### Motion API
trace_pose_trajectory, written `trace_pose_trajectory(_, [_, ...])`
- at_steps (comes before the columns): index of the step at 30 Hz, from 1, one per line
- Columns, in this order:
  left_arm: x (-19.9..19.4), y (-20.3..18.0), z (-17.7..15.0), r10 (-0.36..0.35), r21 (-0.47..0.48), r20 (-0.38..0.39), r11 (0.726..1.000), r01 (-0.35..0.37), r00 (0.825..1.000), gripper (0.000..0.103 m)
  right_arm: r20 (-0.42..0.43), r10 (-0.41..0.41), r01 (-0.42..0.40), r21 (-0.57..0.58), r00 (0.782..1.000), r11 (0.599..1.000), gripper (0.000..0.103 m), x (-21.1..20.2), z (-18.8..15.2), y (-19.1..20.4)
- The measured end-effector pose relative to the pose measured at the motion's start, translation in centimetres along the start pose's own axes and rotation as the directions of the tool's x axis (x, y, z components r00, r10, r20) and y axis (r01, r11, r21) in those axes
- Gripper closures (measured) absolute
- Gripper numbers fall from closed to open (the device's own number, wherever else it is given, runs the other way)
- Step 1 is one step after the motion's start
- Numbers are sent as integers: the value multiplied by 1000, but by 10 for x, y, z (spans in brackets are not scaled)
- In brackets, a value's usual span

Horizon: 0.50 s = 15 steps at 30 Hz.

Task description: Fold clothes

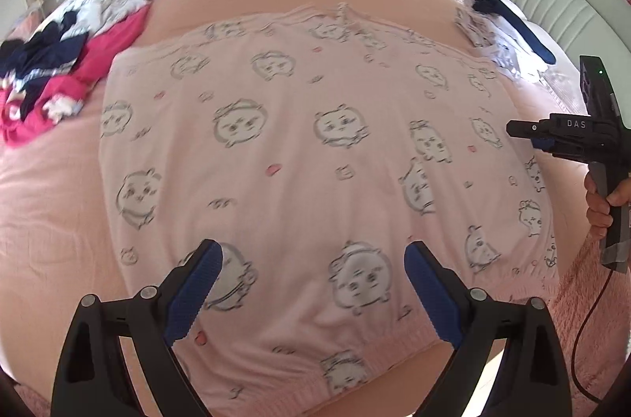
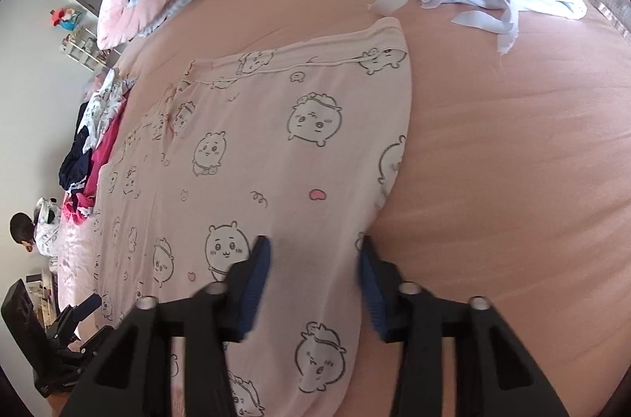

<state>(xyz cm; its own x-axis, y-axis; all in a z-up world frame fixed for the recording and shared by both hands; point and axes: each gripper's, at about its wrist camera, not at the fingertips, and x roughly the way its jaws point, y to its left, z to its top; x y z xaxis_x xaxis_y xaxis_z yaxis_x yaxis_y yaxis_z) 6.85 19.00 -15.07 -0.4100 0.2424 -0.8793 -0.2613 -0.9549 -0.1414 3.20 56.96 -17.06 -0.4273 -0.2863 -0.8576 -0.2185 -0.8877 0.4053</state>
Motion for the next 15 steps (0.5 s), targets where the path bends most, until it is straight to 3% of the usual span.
trace_pose_trajectory(1, [0, 5, -1, 0, -11, -5, 1000, 0, 1000, 9, -13, 6, -6, -3, 1000, 1000, 100, 4, 1, 3])
trace_pose_trajectory(6, [-7, 24, -10, -7, -42, 6, 999, 7, 1000, 9, -14, -7, 6, -66, 1000, 998, 100, 0, 10, 40])
trace_pose_trajectory(11, [-11, 40, -14, -18, -84, 19, 996, 20, 1000, 9, -1, 29, -29, -240, 1000, 970, 100, 3, 25, 133])
trace_pose_trajectory(15, [-12, 45, -16, -31, -88, 33, 996, 33, 999, 9, -68, 4, -27, -334, 998, 942, 100, 48, 11, 200])
